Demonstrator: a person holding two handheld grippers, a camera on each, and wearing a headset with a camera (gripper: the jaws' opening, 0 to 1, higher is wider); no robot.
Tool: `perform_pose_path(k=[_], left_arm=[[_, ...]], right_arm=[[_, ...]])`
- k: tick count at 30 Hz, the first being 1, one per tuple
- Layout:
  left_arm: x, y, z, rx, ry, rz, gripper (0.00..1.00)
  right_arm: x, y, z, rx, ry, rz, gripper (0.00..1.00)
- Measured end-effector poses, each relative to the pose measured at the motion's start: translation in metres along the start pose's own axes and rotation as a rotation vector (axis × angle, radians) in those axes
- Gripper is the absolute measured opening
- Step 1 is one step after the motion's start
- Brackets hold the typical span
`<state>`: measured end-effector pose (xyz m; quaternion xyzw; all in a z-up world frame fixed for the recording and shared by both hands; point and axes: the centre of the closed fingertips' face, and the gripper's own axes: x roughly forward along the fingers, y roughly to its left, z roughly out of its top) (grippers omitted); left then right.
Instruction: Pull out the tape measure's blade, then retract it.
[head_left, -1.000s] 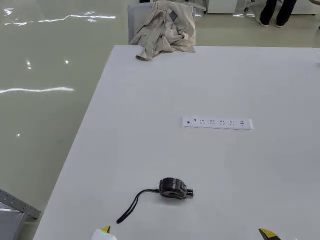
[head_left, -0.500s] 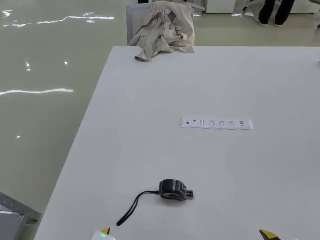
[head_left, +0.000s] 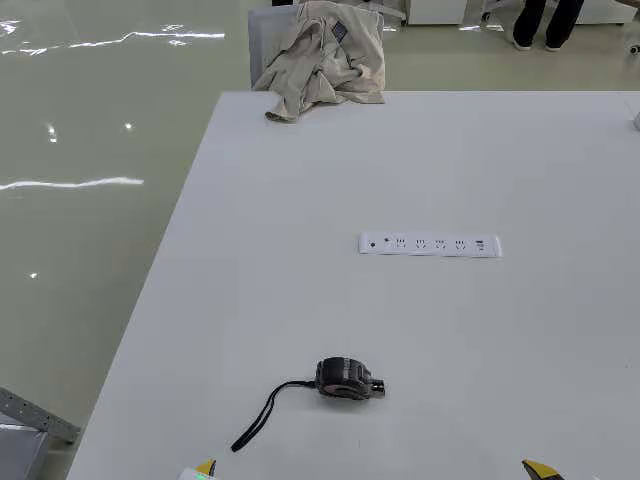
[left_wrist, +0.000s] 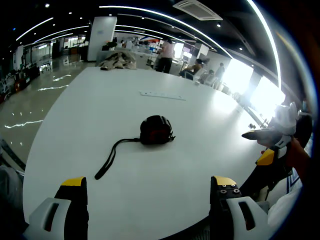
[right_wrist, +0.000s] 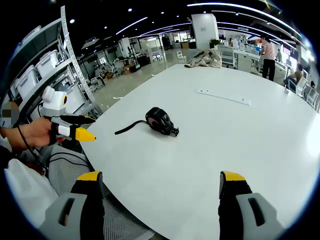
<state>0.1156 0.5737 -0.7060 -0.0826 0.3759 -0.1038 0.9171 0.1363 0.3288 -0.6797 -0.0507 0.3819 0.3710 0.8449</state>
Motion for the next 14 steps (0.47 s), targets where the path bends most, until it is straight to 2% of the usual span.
perform_pose_path(k=[14], left_arm=[[-0.0012,0.0016,0.0008,-0.011,-0.005,0.004,1.00]], right_arm=[[-0.0016,0.0002,-0.0011,0.000,0.002,-0.005,0.99]])
